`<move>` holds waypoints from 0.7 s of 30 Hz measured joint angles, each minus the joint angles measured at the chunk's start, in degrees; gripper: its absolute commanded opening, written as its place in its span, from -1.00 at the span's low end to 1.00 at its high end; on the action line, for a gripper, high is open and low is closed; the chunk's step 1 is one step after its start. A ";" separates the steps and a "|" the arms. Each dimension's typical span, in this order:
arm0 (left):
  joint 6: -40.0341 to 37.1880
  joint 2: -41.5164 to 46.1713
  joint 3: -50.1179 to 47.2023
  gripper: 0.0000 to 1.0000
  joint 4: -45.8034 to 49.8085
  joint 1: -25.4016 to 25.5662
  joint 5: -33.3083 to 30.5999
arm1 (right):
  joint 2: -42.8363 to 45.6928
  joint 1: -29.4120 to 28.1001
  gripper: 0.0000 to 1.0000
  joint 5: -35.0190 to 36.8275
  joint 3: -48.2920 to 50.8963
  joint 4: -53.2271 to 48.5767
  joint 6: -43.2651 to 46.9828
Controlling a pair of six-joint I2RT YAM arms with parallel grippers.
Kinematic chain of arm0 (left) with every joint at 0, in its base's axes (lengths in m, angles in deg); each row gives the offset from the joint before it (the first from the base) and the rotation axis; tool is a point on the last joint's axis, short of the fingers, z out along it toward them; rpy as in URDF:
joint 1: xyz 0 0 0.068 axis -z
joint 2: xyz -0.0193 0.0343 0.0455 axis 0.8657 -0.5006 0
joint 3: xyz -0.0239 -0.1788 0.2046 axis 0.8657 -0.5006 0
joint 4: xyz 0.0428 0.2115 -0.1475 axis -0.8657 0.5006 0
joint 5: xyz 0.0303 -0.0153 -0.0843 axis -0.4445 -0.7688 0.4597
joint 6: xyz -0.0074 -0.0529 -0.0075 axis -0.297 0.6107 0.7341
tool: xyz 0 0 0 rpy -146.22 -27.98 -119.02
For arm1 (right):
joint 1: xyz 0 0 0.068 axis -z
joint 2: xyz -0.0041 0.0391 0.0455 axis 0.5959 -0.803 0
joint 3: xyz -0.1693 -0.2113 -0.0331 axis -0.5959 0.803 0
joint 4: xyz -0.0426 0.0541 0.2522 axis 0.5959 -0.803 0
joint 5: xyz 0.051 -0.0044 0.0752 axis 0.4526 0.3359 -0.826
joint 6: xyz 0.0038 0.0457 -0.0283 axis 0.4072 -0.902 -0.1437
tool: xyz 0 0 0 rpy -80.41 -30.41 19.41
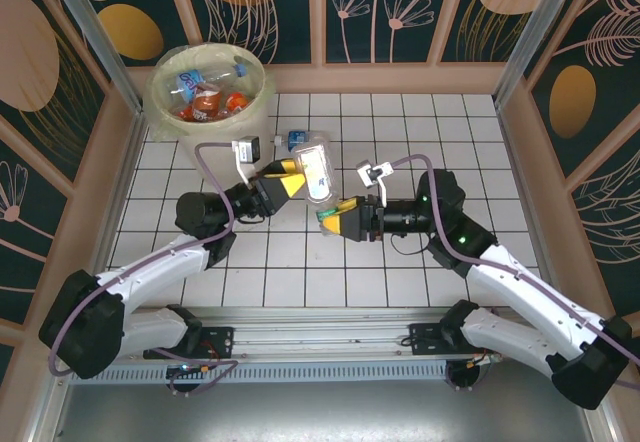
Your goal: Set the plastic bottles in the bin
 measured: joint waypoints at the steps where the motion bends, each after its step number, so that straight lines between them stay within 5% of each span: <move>1: -0.13 0.13 0.33 0.56 0.59 0.00 0.20 | -0.35 0.00 -0.26 0.00 0.00 -0.02 0.00; 14: -3.50 2.03 0.83 0.15 8.22 0.00 0.24 | -1.27 0.00 -0.25 -0.48 0.79 0.98 0.22; 21: -7.58 4.61 1.68 0.09 13.40 0.15 -0.44 | -1.25 0.00 0.72 -0.37 1.46 1.62 -0.11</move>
